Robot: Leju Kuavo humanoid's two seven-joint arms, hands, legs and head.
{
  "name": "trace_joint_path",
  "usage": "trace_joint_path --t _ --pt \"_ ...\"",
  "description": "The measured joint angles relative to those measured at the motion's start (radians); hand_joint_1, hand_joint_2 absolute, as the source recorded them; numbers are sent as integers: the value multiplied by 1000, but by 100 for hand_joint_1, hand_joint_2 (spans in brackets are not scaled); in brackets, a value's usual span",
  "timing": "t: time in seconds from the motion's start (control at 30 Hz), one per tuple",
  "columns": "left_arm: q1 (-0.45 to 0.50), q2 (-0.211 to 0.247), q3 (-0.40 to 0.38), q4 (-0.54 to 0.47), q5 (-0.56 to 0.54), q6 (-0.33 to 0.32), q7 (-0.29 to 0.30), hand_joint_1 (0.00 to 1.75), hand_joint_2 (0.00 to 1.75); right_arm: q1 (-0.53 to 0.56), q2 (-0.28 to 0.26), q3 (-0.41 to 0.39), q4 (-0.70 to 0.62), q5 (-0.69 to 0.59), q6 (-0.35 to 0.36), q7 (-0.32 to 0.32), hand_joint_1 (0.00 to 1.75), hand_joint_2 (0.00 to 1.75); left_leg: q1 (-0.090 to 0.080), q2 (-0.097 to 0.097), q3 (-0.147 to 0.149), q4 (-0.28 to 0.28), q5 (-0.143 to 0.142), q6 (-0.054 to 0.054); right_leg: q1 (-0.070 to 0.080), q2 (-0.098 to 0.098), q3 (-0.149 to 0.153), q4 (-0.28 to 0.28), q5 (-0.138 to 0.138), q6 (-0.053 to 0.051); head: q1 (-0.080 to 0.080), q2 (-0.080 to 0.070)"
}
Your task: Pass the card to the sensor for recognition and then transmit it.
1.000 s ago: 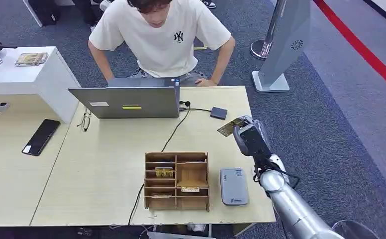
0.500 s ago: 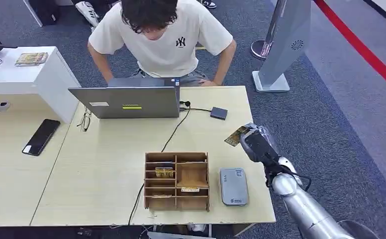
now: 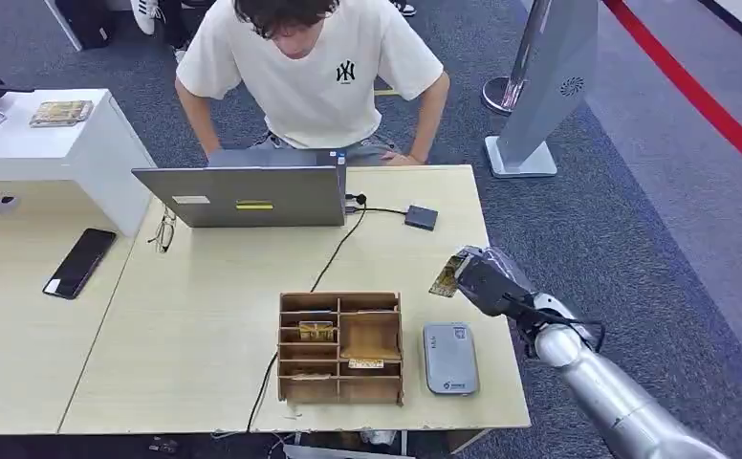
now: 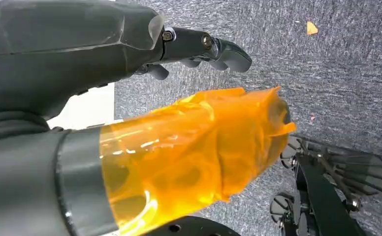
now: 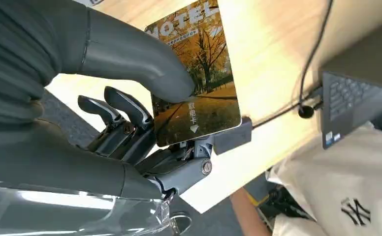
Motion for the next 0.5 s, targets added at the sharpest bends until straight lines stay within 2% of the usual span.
trace_joint_path --t 0.3,0.5 --pt "1 5 1 0 8 -8 -2 0 0 -41 -96 77 -18 0 99 20 175 175 0 0 0 0 0 0 0 -1 0 0 0 0 0 0" --pt "1 5 2 0 11 -8 -2 0 0 -50 -134 119 -36 0 114 27 175 175 0 -1 0 0 0 0 0 -1 0 0 0 0 0 0"
